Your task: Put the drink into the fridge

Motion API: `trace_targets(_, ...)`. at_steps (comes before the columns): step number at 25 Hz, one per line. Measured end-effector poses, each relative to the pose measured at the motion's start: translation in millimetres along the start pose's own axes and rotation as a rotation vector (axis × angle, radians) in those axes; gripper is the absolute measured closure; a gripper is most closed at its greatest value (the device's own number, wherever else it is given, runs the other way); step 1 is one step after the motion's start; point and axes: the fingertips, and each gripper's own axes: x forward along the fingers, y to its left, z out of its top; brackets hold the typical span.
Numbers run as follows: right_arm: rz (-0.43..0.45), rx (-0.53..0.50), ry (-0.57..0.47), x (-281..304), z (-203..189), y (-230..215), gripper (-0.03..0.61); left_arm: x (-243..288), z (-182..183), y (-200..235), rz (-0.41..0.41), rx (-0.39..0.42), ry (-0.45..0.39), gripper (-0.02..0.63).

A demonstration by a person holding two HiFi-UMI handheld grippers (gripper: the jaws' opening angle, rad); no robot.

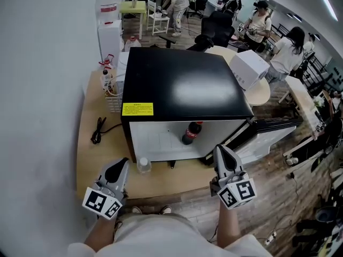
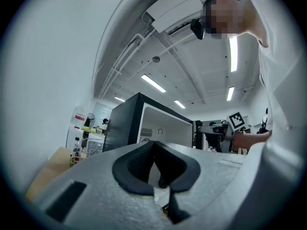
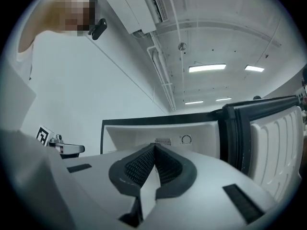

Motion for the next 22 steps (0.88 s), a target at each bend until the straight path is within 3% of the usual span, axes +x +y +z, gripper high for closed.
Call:
trace_targets(9,0.016,-0.125,-0.025,-16.3,24.2,14.0,0.578,-11.4,15.1,16.5,0.08,0.022,-0.03,0.599)
trace_targets(16,-0.014,-0.096,-0.014,-26.6,17.8,12.6,0.578,-19.2,25.9,12.1,0.104,0.035,-0.041,0.599)
trace_targets(22,-0.035,-0.098,-0.014,-33.6,24.4,6.1,0.578,-14.3,33.7,1.8,0.077,0.048,-0.048,0.599)
